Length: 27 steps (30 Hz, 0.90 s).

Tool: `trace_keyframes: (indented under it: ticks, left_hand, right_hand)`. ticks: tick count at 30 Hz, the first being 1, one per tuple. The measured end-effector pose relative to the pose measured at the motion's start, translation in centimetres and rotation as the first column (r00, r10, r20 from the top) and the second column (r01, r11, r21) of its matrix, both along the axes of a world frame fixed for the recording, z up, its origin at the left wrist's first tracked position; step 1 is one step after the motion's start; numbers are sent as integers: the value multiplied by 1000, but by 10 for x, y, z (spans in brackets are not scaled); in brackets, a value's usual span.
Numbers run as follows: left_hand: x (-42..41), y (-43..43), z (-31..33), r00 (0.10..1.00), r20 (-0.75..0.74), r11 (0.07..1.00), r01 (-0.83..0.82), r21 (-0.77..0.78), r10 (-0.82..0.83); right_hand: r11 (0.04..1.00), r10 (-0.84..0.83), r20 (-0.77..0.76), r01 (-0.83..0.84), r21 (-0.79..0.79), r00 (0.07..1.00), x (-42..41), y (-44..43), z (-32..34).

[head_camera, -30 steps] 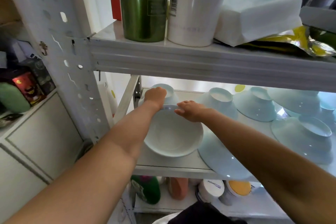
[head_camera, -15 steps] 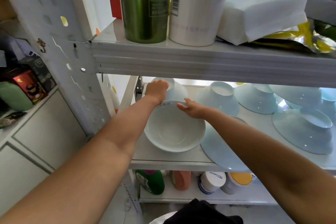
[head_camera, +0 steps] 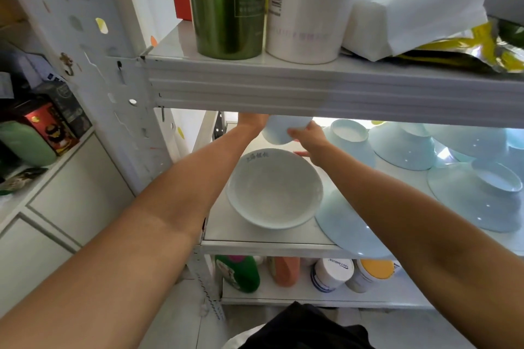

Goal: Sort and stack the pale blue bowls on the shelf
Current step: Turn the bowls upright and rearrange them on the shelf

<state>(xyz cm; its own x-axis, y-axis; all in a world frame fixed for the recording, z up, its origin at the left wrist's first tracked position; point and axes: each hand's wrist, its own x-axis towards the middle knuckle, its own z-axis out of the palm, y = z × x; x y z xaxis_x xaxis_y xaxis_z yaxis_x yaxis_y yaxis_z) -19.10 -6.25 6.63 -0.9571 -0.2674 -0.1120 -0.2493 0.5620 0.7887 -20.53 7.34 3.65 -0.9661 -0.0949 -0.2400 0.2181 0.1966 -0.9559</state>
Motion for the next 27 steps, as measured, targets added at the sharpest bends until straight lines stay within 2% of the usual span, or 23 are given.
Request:
trace_keyframes:
  ticks: [3,5,6,8,10,11,13,17,22,27]
  left_hand:
    - [2,-7,1,997,51,998,-60,20,59]
    - [-1,-16,-2,995,10,992,-95,79,95]
    - [-1,-18,-4,993,-2,982,-118,147,119]
    - [-3,-22,-9,989,31,964,-150,220,147]
    - [-3,-23,-14,989,113,965,-122,233,98]
    - [-4,-24,-18,986,148,974,-108,197,79]
    - [-6,-23,-24,981,184,990,-86,115,64]
    - [4,-16,-28,977,213,983,21,-182,19]
    - [11,-17,-41,944,323,934,174,-312,-68]
    - [12,-19,-45,934,343,887,242,-392,-104]
  right_hand:
    - [1000,-25,-106,25,1,994,-2,-7,7]
    - [982,18,-198,20,187,980,-5,-12,9]
    - [945,70,-255,18,327,965,-6,-14,9]
    - [796,252,-335,3,605,908,-5,-14,9]
    - [639,435,-364,2,769,823,-1,-14,4]
    - [591,490,-367,8,806,791,2,-14,0]
    - [542,529,-365,25,840,766,6,-14,-9]
    - [457,601,-317,9,889,733,6,-14,-20]
    - [408,634,-153,-160,899,758,-9,-12,-31]
    - [394,639,-61,-259,882,766,-8,-13,-33]
